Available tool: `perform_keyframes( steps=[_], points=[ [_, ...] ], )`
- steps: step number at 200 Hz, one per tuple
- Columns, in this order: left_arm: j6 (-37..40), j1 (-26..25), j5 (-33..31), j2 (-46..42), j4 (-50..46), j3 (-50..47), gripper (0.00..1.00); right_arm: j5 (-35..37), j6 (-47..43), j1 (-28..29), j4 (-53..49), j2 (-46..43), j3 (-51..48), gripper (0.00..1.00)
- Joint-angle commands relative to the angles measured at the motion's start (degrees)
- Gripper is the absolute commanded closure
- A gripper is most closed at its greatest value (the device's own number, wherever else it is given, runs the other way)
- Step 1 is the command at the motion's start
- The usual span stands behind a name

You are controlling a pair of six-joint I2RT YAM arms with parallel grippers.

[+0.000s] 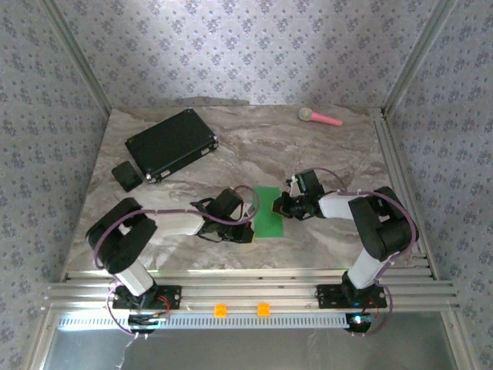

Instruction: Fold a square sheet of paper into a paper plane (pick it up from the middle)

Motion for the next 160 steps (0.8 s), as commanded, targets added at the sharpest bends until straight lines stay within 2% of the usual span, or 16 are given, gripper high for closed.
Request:
perform_keyframes(
  steps=[1, 32, 62, 91, 117, 136, 160],
  points=[
    [-2.4, 1.4, -3.6, -4.4, 1.6, 0.2, 0.99, 4.9, -2.0, 0.2, -7.6, 2.4, -0.4, 1.00],
    [-8.4, 6.3, -2.8, -4.2, 7.4, -0.1, 0.98, 2.5, -3.6, 2.4, -9.2, 0.9, 4.4, 0.98],
    [-12.6, 11.0, 0.0, 0.2, 9.9, 3.7, 0.96, 3.9, -6.0, 3.4, -12.0, -5.0, 7.4, 0.92],
    [-10.8, 13.1, 0.2, 4.6, 6.5, 11.6, 0.93, 9.5, -3.4, 0.8, -15.9, -12.3, 4.7, 0.84],
    [-7.0, 14.0, 0.7, 9.8, 0.8, 19.5, 0.91, 10.2, 1.7, -3.2, -12.9, -17.6, -2.5, 0.77],
    [-6.7, 14.6, 1.5, 14.1, -0.3, 23.5, 0.91, 6.7, 2.9, -5.6, -11.2, -19.8, -6.0, 0.77],
    [-6.7, 15.1, 3.9, 19.0, -0.4, 27.8, 0.92, -0.9, 2.9, -6.9, -12.0, -17.4, -5.5, 0.78]
  ],
)
